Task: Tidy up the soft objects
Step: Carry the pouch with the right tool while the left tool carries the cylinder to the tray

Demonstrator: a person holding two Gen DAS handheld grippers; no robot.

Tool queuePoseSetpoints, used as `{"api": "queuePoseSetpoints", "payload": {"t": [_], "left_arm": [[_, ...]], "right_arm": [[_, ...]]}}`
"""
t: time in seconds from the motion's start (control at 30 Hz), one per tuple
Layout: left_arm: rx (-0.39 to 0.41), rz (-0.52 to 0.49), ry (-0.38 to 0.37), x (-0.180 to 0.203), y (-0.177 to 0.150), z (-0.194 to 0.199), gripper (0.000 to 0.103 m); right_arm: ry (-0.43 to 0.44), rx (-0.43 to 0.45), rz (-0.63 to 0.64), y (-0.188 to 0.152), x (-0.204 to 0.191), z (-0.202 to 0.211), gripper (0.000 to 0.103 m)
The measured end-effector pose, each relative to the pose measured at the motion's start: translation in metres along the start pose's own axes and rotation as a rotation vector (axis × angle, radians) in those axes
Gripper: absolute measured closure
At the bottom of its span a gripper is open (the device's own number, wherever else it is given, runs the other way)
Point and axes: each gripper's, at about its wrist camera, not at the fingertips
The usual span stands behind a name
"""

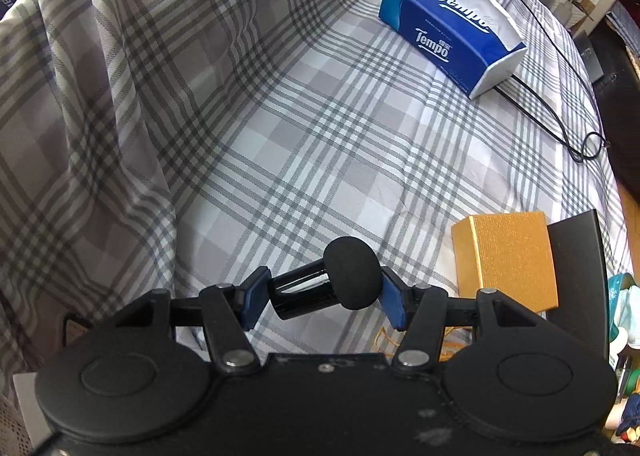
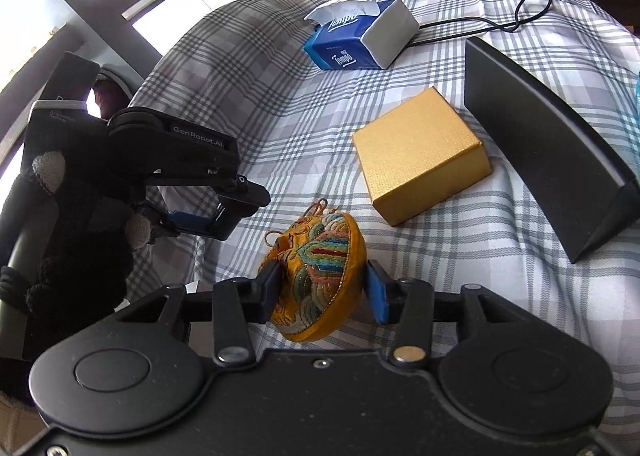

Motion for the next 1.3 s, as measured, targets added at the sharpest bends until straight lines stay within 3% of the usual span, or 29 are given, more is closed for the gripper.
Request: {"api": "queuePoseSetpoints", "payload": {"t": [0.23,0.4,0.6,0.9,1.07,1.3], "left_arm": [[0.028,-0.078,-0.032,0.009,-0.025,0.027,0.048],[0.032,-0.165,-0.065,0.031,-0.047,0.039,0.048],[0.027,-0.266,-0.135,0.077,-0.067,0.052,0.048],[-0.006,-0.45,-0.237,0.167,-0.101,0.065,0.048],[-0.032,-0.535,-0.282,0.216,-0.12,0.066,0.048],[-0.086,-0.627,-0.305,0.269,-0.143,0.051,0.048]], "right_arm": [[-0.081,0.011,0.009,-0.003,-0.008,0.031,0.056],[-0.136,0.052,-0.076,-0.004,0.004,0.07,0.056],[-0.265,0.179,-0.186,0.002,0.033,0.139,0.056],[-0.579,0.405,-0.281,0.016,0.086,0.233,0.056],[-0.721,0.448,-0.317,0.02,0.11,0.253,0.056],[-0.785,0.414,-0.346,0.032,0.135,0.247,0.056]]}}
Point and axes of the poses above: each gripper's, at about its wrist camera, not at the fingertips, and z roughly against the way its jaws point, x to its right, y to its top, and after that the axes turned 4 degrees about z, right-handed
